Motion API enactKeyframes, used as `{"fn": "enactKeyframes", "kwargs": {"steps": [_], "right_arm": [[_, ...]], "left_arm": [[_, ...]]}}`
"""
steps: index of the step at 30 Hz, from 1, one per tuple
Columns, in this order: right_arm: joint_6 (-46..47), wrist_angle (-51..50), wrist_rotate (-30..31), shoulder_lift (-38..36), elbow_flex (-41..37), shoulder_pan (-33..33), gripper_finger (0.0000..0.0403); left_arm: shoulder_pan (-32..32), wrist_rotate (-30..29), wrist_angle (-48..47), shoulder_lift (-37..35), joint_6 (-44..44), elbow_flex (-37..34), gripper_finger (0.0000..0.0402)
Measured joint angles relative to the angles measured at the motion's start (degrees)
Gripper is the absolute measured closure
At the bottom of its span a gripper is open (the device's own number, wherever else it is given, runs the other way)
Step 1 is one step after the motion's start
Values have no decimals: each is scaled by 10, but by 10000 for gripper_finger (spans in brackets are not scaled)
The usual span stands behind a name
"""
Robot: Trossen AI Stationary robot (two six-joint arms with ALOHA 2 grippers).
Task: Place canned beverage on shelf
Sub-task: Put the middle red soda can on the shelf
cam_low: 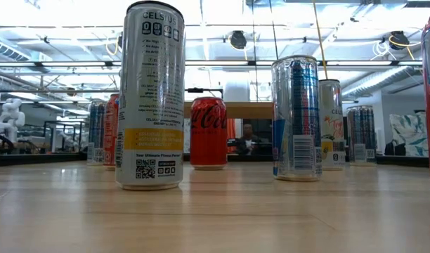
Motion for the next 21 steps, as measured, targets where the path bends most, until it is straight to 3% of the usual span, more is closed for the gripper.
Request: {"fn": "enactKeyframes", "kwargs": {"steps": [14,21], "right_arm": [[4,44,2,25,0,1,128],[0,65,2,33,0,1,128]], "left_arm": [[1,24,35,66,29,-1,47],[0,4,54,75,29,-1,47]]}}
